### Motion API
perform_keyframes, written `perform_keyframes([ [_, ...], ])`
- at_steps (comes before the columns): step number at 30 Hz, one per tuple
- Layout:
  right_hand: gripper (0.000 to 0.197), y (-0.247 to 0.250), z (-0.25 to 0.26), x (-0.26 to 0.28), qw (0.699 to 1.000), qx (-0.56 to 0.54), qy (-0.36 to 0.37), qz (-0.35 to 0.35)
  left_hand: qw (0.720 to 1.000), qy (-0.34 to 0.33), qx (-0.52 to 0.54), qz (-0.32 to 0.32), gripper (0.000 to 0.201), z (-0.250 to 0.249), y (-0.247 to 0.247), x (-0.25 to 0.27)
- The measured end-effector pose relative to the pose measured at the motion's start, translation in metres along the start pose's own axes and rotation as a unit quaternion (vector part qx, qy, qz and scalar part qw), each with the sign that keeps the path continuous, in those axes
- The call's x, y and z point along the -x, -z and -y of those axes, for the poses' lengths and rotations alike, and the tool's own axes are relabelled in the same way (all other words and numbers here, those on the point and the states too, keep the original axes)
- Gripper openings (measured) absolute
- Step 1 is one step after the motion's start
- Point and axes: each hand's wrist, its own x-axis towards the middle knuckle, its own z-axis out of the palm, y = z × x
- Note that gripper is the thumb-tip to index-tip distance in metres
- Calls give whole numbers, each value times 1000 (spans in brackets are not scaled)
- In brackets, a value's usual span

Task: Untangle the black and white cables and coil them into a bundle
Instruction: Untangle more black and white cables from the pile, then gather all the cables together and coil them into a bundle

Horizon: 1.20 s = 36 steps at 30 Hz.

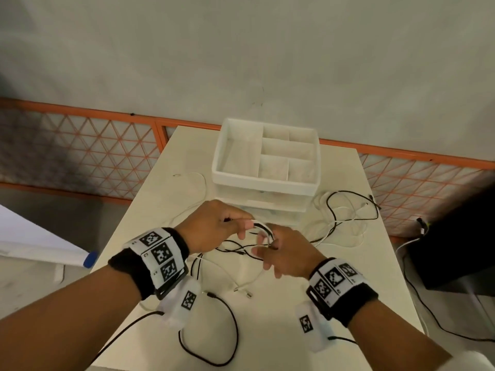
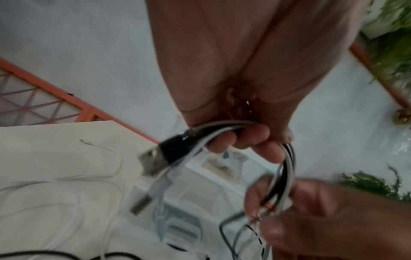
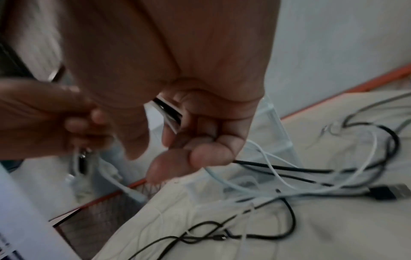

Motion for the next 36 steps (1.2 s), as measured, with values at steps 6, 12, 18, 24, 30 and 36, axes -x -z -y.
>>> perform_keyframes([
  [6,9,20,-31,-22,912,132,94,-377,969,110,-180,126,33,22,-9,9],
  [12,59,-33,-47,-16,982,85,79,-152,969,217,-114,20,21,56,-20,18],
  [18,21,-97,-40,-11,977,190,98,11,956,271,101,-44,22,52,-16,24],
  [24,33,-132,-32,-25,927,362,-4,101,959,271,81,0,17,46,-18,26],
  [30,26,-125,-40,-24,944,324,0,65,950,239,199,-20,13,40,-11,30],
  [36,20,-64,-18,-12,988,108,108,-38,939,214,269,-13,18,28,-1,28],
])
